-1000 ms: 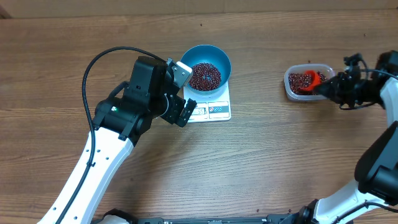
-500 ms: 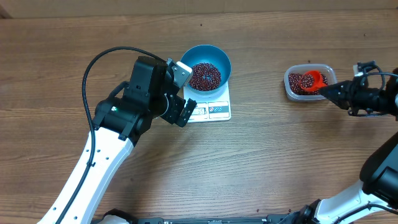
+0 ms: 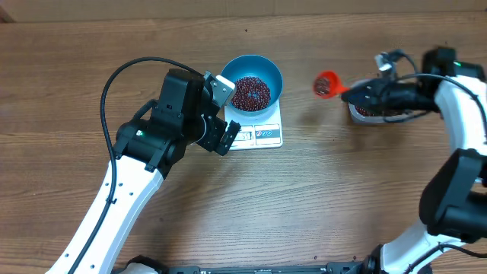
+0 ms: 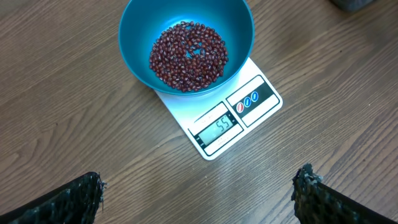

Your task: Scoop item into bowl and weigh 150g on scale

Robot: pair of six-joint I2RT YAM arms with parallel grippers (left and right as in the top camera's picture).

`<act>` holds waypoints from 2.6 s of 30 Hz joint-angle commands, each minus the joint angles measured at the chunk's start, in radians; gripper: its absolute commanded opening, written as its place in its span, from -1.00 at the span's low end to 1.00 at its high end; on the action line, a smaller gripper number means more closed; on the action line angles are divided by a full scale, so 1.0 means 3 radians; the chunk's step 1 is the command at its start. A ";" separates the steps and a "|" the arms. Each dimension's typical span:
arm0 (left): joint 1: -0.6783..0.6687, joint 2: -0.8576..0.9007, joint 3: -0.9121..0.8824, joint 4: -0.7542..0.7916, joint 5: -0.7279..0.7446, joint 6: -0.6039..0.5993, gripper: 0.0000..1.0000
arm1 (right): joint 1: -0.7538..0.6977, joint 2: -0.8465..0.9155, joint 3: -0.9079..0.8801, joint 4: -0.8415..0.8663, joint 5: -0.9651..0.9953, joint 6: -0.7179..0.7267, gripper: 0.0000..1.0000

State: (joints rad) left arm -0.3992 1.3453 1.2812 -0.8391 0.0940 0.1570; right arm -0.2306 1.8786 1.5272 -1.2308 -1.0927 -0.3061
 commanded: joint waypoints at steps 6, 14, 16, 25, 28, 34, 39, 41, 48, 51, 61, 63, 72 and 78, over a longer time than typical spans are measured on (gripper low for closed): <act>0.0001 0.0032 -0.0017 0.0005 0.0027 -0.0037 0.99 | 0.0732 -0.0015 0.0270 0.0699 0.0195 0.0866 -0.93; 0.0001 0.0032 -0.0017 0.0005 0.0027 -0.0037 0.99 | 0.1353 -0.0015 0.0313 0.1336 0.1180 0.1382 -0.93; 0.0001 0.0032 -0.0017 0.0005 0.0027 -0.0037 0.99 | 0.1513 -0.0015 0.0387 0.1329 0.1682 0.1382 -0.92; 0.0001 0.0032 -0.0017 0.0005 0.0027 -0.0037 0.99 | 0.2284 -0.0015 0.0896 0.1010 0.3974 0.1021 -0.92; 0.0001 0.0032 -0.0017 0.0005 0.0027 -0.0037 0.99 | 0.2473 -0.0015 0.0903 0.1003 0.4477 0.0902 -0.92; 0.0001 0.0032 -0.0017 0.0005 0.0025 -0.0037 0.99 | 0.2567 -0.0015 0.0903 0.1002 0.4637 0.0839 -0.93; 0.0003 0.0032 -0.0017 0.0005 0.0024 -0.0037 0.99 | 0.2566 -0.0015 0.0903 0.0991 0.4462 0.0814 -0.93; 0.0001 0.0032 -0.0017 0.0005 0.0024 -0.0037 0.99 | 0.2566 -0.0015 0.0903 0.0989 0.4208 0.0814 -0.93; 0.0001 0.0032 -0.0017 0.0005 0.0024 -0.0037 0.99 | 0.2510 -0.0095 0.0917 0.0888 0.3995 0.0816 -0.93; 0.0001 0.0032 -0.0017 0.0005 0.0024 -0.0037 0.99 | 0.2333 -0.0292 0.0917 0.0722 0.3904 0.0855 -0.93; 0.0001 0.0032 -0.0017 0.0005 0.0024 -0.0037 0.99 | 0.0938 -0.0776 0.0898 -0.0224 0.3583 0.0598 -0.93; 0.0001 0.0032 -0.0017 0.0005 0.0024 -0.0037 0.99 | 0.0684 -0.0738 0.0844 -0.0352 0.3583 0.0481 -0.93; 0.0001 0.0032 -0.0017 0.0005 0.0024 -0.0037 0.99 | 0.0235 -0.0256 0.0507 -0.0243 0.3623 0.0378 -0.92; 0.0001 0.0032 -0.0017 0.0005 0.0024 -0.0037 0.99 | 0.0238 0.0062 0.0360 -0.0069 0.3670 0.0380 -0.92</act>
State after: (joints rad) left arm -0.3992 1.3453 1.2812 -0.8391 0.0940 0.1570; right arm -0.1619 1.8732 1.6512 -1.2671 0.0044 -0.1848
